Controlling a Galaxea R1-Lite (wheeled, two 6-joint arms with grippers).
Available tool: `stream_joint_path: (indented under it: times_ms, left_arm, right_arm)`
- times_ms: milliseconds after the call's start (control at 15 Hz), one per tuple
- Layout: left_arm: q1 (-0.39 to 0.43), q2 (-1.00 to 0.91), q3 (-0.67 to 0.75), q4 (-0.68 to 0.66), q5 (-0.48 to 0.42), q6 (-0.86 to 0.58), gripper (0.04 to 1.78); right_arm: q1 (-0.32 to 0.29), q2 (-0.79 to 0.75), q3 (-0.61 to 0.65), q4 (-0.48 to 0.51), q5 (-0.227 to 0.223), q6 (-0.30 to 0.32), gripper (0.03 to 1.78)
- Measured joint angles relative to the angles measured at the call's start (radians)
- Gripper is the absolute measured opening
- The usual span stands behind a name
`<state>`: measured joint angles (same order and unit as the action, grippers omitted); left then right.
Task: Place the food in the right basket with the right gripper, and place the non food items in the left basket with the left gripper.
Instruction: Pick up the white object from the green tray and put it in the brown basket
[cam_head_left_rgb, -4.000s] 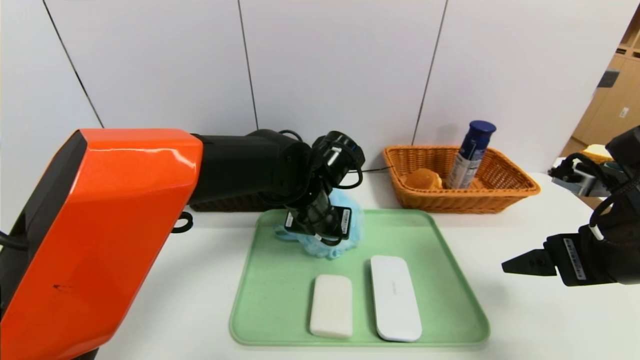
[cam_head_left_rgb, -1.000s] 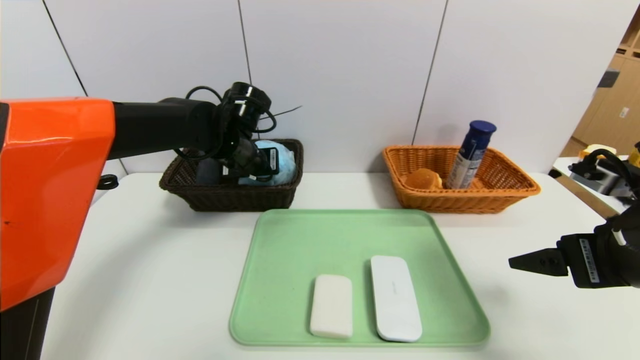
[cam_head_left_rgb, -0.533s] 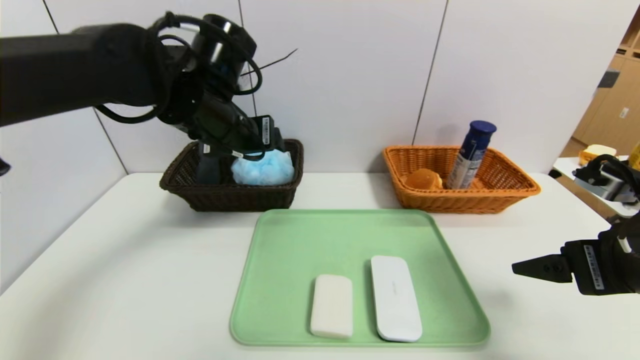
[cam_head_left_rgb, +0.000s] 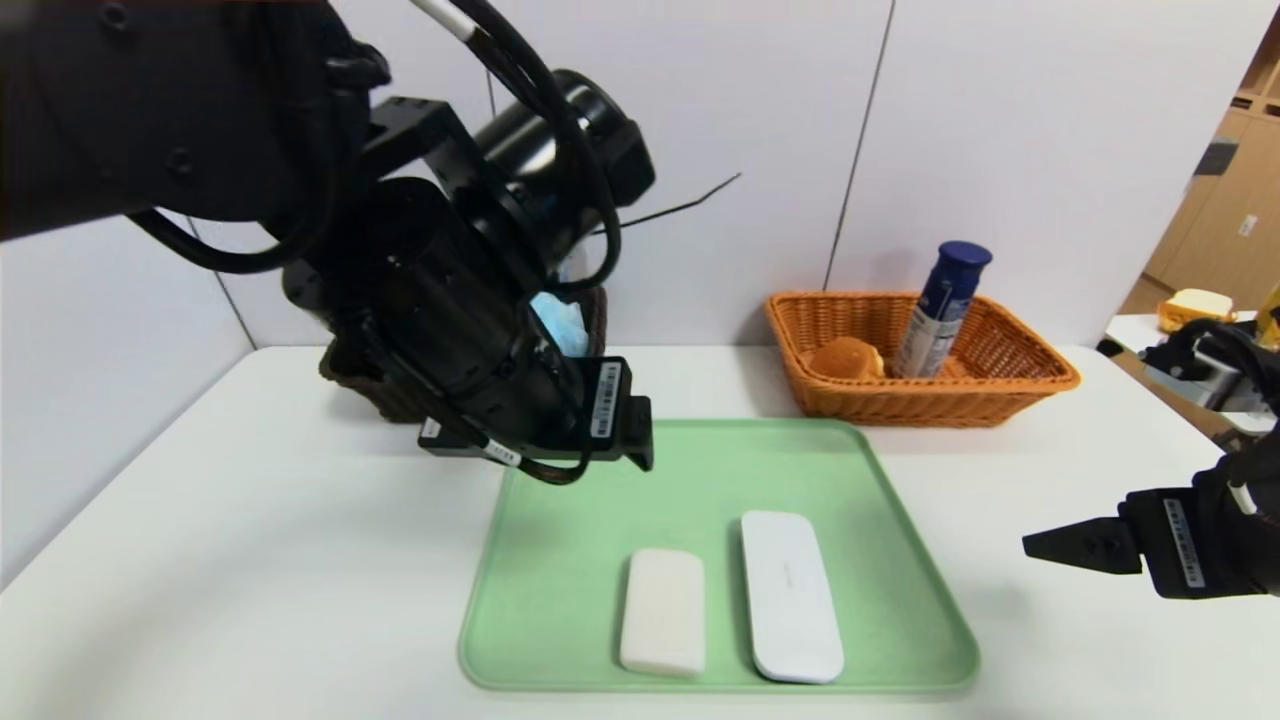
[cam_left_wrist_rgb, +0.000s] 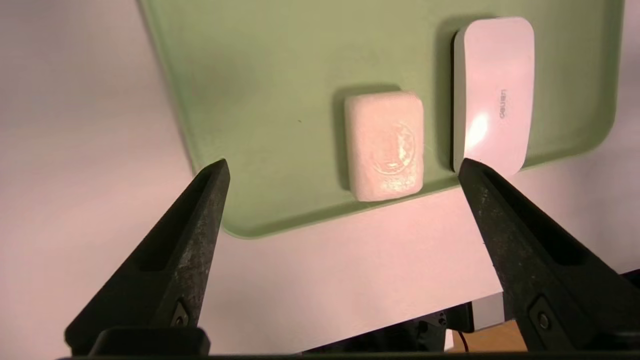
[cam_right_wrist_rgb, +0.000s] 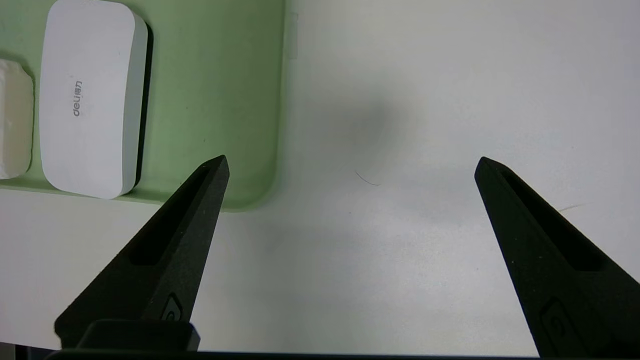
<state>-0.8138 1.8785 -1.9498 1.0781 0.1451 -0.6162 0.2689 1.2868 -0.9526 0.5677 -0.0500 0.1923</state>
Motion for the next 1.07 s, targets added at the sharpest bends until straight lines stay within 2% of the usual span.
stream_joint_path:
  times_ms: [200,333,467,667,733,800,1067]
  left_arm:
    - [-0.07,0.072,-0.001,-0.018,-0.001,-0.064,1.64]
    - [-0.106,0.118,-0.001,-0.028,0.001,-0.111,1.66]
    - [-0.12,0.153,0.0,-0.029,0.006,-0.118,1.67]
    - [-0.124,0.192,0.002,-0.029,0.025,-0.119,1.67]
    - [-0.125,0.202,0.003,-0.029,0.04,-0.119,1.68]
    - [-0.125,0.213,0.003,-0.029,0.048,-0.118,1.68]
    - [-0.126,0.257,0.004,-0.028,0.049,-0.094,1.69]
  right_arm:
    - [-0.001,0.001,0.005,-0.001,0.0,-0.001,1.7]
    - [-0.002,0.004,0.005,-0.058,0.002,-0.008,1.7]
    - [-0.003,0.017,0.011,-0.2,0.003,-0.015,1.7]
    - [-0.008,0.063,0.027,-0.51,-0.004,-0.046,1.7]
    - [-0.009,0.077,0.031,-0.582,-0.013,-0.061,1.7]
    - [-0.009,0.086,0.039,-0.615,-0.014,-0.064,1.7]
    - [-0.011,0.102,0.061,-0.627,-0.015,-0.065,1.7]
